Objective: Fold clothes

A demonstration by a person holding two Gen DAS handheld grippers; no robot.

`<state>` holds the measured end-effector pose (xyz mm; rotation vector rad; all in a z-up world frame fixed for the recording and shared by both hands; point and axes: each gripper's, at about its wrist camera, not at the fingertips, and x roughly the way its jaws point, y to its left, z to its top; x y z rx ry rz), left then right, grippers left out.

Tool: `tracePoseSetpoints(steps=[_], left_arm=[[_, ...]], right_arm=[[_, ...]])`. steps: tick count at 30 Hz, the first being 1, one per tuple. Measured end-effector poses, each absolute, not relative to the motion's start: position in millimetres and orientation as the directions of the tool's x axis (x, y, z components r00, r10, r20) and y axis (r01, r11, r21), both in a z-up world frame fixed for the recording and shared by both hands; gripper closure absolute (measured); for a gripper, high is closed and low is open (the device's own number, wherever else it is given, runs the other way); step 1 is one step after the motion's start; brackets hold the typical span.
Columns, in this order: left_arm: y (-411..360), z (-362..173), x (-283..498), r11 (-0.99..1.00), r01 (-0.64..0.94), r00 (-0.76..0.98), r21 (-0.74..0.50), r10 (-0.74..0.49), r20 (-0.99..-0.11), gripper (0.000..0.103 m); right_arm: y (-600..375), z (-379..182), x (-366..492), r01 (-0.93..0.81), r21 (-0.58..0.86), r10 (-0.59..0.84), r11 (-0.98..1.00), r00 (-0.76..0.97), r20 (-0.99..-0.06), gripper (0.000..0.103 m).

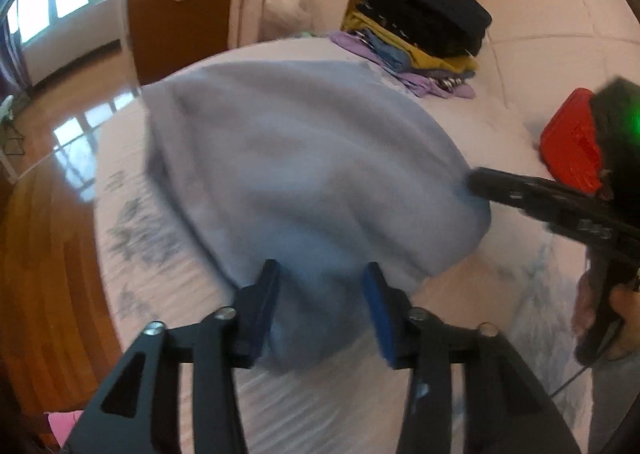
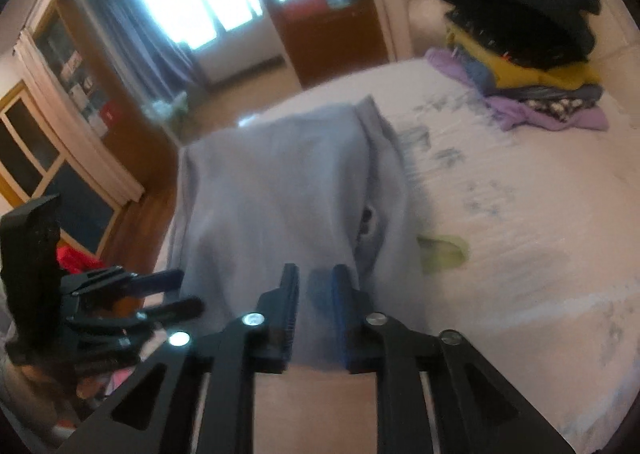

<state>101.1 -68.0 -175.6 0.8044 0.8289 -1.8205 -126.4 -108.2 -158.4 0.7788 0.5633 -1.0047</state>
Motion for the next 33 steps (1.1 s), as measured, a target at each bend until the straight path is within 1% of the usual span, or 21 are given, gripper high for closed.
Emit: tracePoseSetpoints(steps=[1,5,7,9,10,11,12,13,14,15,17,18,19,21,22,23,24,26,28,30,33], left_arm=[[-63.0,-177.1,103.5,-0.316,0.928,-0.338,-0.199,-0.484,-0.807,0.029],[-46.5,-191.2,98.8,-0.299,0.93,-0.338,-0.216,-0.459,-0.822,0.029],[-39.0,-200.0,93.0,-0.305,0.937,-0.305,-0.169,-0.483,-0.821,0.029],[-37.6,-212.5,90.3,-0.302,0.941,-0.286,-0.152,-0.472,-0.834,0.029],[-36.0,-213.3,89.1,-0.31,0.943,-0.266,-0.12,-0.491,-0.829,0.037],[-34.3,-213.3,87.9,-0.318,0.944,-0.246,-0.084,-0.513,-0.822,0.054],[-32.7,-213.4,86.7,-0.325,0.944,-0.225,-0.047,-0.536,-0.814,0.063],[-33.3,-205.3,88.9,-0.332,0.942,-0.232,-0.046,-0.546,-0.805,0.078],[-34.3,-196.2,91.5,-0.339,0.94,-0.241,-0.049,-0.554,-0.797,0.081],[-35.2,-187.1,94.1,-0.346,0.937,-0.25,-0.051,-0.562,-0.788,0.082],[-34.1,-171.5,100.6,-0.356,0.933,-0.262,-0.049,-0.578,-0.773,0.082],[-31.7,-165.3,104.7,-0.36,0.932,-0.263,-0.045,-0.586,-0.767,0.082],[-29.3,-159.1,108.8,-0.363,0.931,-0.264,-0.04,-0.594,-0.76,0.082],[-34.2,-173.8,114.3,-0.355,0.933,-0.254,-0.053,-0.547,-0.797,0.08],[-38.0,-188.1,117.3,-0.346,0.935,-0.251,-0.078,-0.491,-0.834,0.074],[-36.8,-184.8,119.6,-0.345,0.934,-0.259,-0.087,-0.49,-0.832,0.07],[-35.0,-179.4,121.7,-0.346,0.933,-0.268,-0.095,-0.495,-0.826,0.069],[-31.3,-168.5,126.1,-0.349,0.931,-0.286,-0.11,-0.506,-0.814,0.054],[-27.7,-157.7,130.4,-0.351,0.928,-0.303,-0.125,-0.516,-0.801,0.047],[-24.1,-146.8,134.7,-0.354,0.925,-0.32,-0.139,-0.526,-0.788,0.046],[-27.9,-134.4,134.3,-0.358,0.922,-0.339,-0.151,-0.55,-0.763,0.046]], right_arm=[[-103.9,-159.0,-130.6,0.901,0.305,-0.528,0.307,0.428,-0.733,0.065],[-89.9,-165.3,-145.1,0.913,0.296,-0.525,0.281,0.404,-0.749,0.065],[-86.3,-171.8,-146.0,0.911,0.295,-0.517,0.287,0.407,-0.753,0.065],[-81.9,-176.1,-142.4,0.904,0.293,-0.52,0.312,0.42,-0.744,0.065],[-80.6,-179.2,-139.5,0.899,0.292,-0.518,0.325,0.428,-0.741,0.065],[-83.0,-184.3,-135.3,0.901,0.283,-0.513,0.329,0.421,-0.748,0.065],[-85.7,-190.1,-130.4,0.907,0.264,-0.503,0.328,0.404,-0.764,0.072],[-89.3,-195.0,-126.0,0.912,0.245,-0.495,0.328,0.387,-0.778,0.085],[-92.5,-198.7,-122.1,0.916,0.229,-0.489,0.328,0.372,-0.789,0.085],[-91.7,-193.5,-122.3,0.915,0.231,-0.504,0.33,0.378,-0.776,0.09],[-82.1,-169.6,-132.4,0.912,0.249,-0.563,0.327,0.399,-0.723,0.091],[-77.0,-158.7,-139.3,0.91,0.261,-0.588,0.322,0.408,-0.698,0.099],[-73.3,-151.6,-149.4,0.921,0.254,-0.608,0.296,0.387,-0.693,0.1],[-71.7,-157.2,-167.7,0.942,0.246,-0.609,0.23,0.336,-0.718,0.101],[-72.4,-165.4,-173.3,0.941,0.261,-0.592,0.215,0.338,-0.732,0.101],[-73.2,-173.6,-179.0,0.94,0.276,-0.574,0.2,0.34,-0.745,0.101],[-73.4,-180.9,-183.9,0.938,0.291,-0.558,0.187,0.345,-0.755,0.101],[-66.9,-178.6,-181.8,0.925,0.324,-0.566,0.198,0.378,-0.733,0.099],[-64.7,-172.0,-175.9,0.919,0.331,-0.581,0.214,0.392,-0.713,0.085],[-68.0,-162.4,-162.6,0.909,0.335,-0.585,0.249,0.417,-0.695,0.083],[-75.0,-148.6,-143.4,0.885,0.357,-0.586,0.3,0.466,-0.663,0.083]])
